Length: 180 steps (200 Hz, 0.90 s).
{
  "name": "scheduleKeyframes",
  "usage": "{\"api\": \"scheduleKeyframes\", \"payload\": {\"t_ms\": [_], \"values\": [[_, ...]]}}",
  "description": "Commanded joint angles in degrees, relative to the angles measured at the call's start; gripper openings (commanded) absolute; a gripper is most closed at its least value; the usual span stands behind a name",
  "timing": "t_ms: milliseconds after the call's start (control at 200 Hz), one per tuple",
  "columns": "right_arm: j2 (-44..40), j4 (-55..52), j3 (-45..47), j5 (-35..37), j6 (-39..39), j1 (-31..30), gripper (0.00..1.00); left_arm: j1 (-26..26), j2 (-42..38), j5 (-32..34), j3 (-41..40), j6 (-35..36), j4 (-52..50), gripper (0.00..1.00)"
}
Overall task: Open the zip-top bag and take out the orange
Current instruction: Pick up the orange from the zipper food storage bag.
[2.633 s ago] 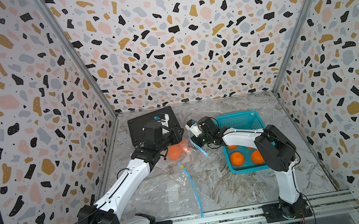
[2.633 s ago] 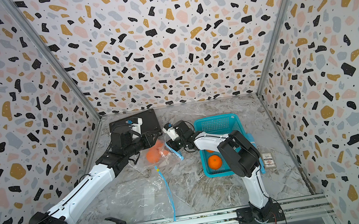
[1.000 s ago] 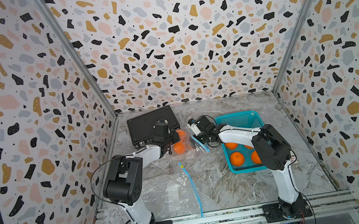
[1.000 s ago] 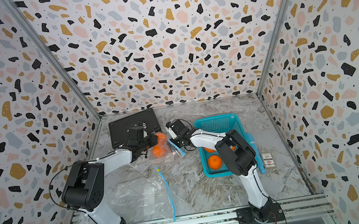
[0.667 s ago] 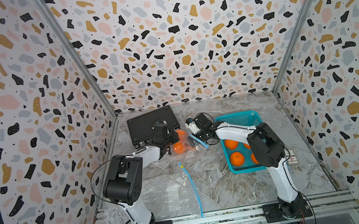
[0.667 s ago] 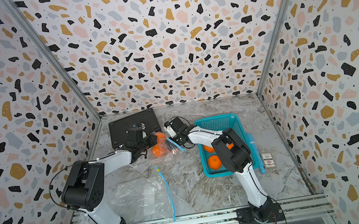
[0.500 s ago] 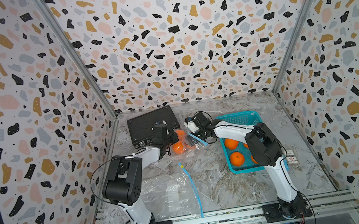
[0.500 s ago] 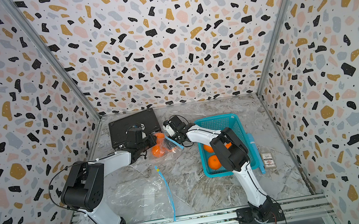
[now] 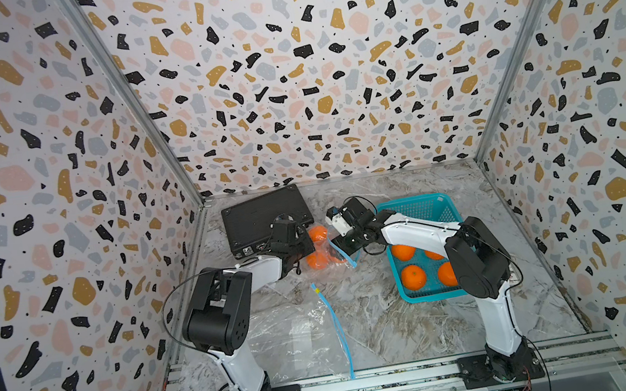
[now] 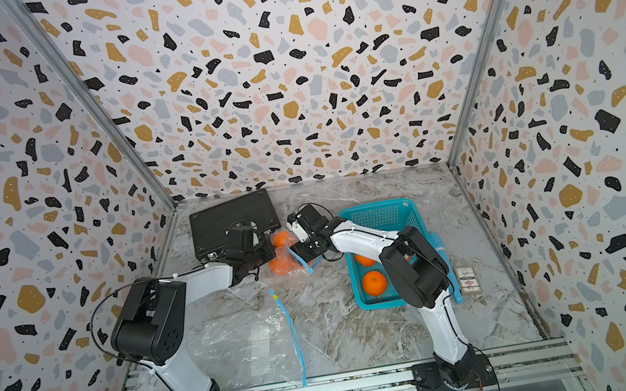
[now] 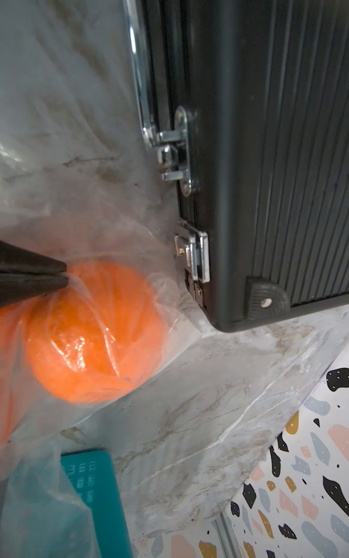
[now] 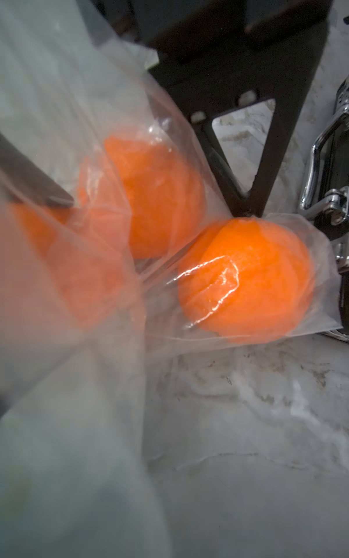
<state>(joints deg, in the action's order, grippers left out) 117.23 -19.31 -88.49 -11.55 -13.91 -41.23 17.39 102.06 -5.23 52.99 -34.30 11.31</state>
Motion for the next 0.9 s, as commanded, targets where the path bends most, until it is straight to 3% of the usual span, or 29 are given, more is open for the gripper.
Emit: {"api": "scheduleKeyframes", "payload": {"t_ms": [0, 165, 295, 581, 761, 896], "values": [[-2.4, -4.0, 3.2, 0.3, -0.6, 1.1, 0.64, -1.1, 3.0, 5.3, -1.5, 0.1, -8.8, 0.00], [-0.4, -6.1, 1.2, -6.9, 3.2, 1.1, 0.74, -1.1, 2.7, 5.2, -1.8, 0.3, -8.2, 0.00], [-1.4, -1.5, 4.7, -4.2, 4.7, 0.0, 0.78, 0.1, 0.1, 4.8, -3.8, -0.4, -5.9, 0.00], [5.0, -4.2, -0.7, -0.4, 6.6, -1.7, 0.85, 1.1, -0.9, 2.6, -4.2, -0.8, -5.4, 0.00], [2.8, -5.6, -0.7, 4.4, 4.4, -1.6, 0.68, 1.1, -0.8, 5.1, -3.5, -0.3, -8.4, 0.00], [-4.5, -0.6, 4.9, 0.6, 2.7, -1.0, 0.66, 1.0, 0.1, 6.3, -3.6, -0.1, -8.9, 0.00]]}}
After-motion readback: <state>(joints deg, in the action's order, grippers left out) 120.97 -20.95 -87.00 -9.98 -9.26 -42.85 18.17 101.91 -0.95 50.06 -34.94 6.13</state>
